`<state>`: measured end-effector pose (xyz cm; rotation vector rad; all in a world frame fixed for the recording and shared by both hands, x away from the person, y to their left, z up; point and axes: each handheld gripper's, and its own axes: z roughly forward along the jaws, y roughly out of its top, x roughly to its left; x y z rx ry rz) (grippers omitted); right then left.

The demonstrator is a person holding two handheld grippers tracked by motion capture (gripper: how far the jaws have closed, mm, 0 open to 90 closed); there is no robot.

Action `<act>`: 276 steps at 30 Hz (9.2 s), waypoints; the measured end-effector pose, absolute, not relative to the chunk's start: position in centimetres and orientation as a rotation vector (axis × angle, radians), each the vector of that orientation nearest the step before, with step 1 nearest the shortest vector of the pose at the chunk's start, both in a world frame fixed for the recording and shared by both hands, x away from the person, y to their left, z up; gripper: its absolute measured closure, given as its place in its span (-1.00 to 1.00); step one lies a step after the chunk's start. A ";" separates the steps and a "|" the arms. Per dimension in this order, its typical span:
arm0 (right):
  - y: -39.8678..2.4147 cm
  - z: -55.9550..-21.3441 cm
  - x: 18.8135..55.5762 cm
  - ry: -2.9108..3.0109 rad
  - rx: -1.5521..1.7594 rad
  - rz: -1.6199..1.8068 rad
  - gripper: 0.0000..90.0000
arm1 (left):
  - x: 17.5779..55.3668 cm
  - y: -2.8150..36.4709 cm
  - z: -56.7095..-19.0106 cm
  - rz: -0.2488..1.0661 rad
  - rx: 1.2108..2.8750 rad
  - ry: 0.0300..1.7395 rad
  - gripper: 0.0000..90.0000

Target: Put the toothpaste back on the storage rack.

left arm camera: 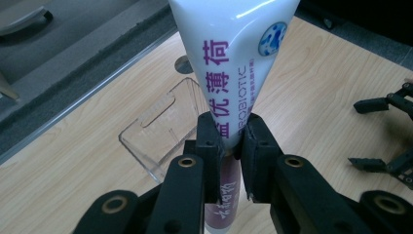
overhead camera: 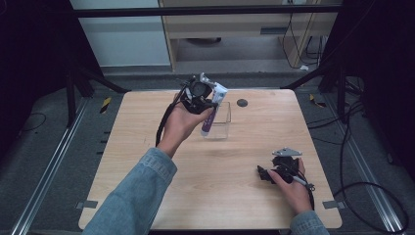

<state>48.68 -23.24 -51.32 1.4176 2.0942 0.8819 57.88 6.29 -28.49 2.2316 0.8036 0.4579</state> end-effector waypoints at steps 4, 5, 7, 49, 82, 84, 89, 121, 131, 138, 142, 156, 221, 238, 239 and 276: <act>-23.2 -51.3 48.6 2.092 1.426 0.890 -0.99 | 58.2 6.1 -28.5 0.454 2.216 0.805 0.76; -23.2 -51.3 48.6 2.093 1.430 0.893 -0.99 | 58.3 6.0 -28.4 0.460 2.215 0.800 0.76; -23.2 -51.3 48.6 2.093 1.433 0.895 -0.99 | 58.4 6.0 -28.3 0.465 2.212 0.796 0.76; -23.3 -51.3 48.6 2.095 1.422 0.893 -0.99 | 61.6 6.4 -27.7 0.541 2.022 0.837 0.76; -23.2 -51.3 48.6 2.096 1.428 0.894 -0.99 | 63.5 6.5 -31.4 0.461 1.937 0.862 0.76; -23.2 -51.3 48.6 2.096 1.427 0.894 -0.99 | 63.5 6.5 -31.5 0.482 1.945 0.860 0.76; -23.3 -51.3 48.6 2.097 1.424 0.892 -0.99 | 63.6 6.5 -32.2 0.487 1.951 0.860 0.76; -23.3 -51.3 48.6 2.096 1.423 0.896 -0.99 | 63.4 7.0 -35.0 0.515 1.958 0.852 0.76; -23.3 -51.3 48.6 2.096 1.426 0.895 -0.99 | 63.5 7.3 -35.7 0.516 1.958 0.874 0.76; -23.2 -51.3 48.6 2.096 1.429 0.897 -0.99 | 63.5 7.5 -36.3 0.510 1.970 0.883 0.75; -23.2 -51.3 48.6 2.096 1.429 0.895 -0.99 | 63.5 7.6 -36.7 0.500 1.973 0.892 0.75; -23.2 -51.3 48.6 2.096 1.430 0.896 -0.99 | 63.6 7.0 -37.8 0.496 2.032 0.898 0.75; -23.2 -51.3 48.6 2.094 1.434 0.897 -0.99 | 65.4 4.3 -39.0 0.466 2.078 0.974 0.74; -23.2 -51.3 48.7 2.094 1.428 0.897 -0.99 | 66.3 2.2 -39.2 0.468 2.122 0.962 0.73; -23.2 -51.3 48.7 2.093 1.424 0.895 -0.99 | 66.4 2.2 -39.2 0.463 2.120 0.964 0.73; -23.2 -51.3 48.7 2.094 1.429 0.897 -0.99 | 65.8 3.0 -38.8 0.439 2.101 0.959 0.70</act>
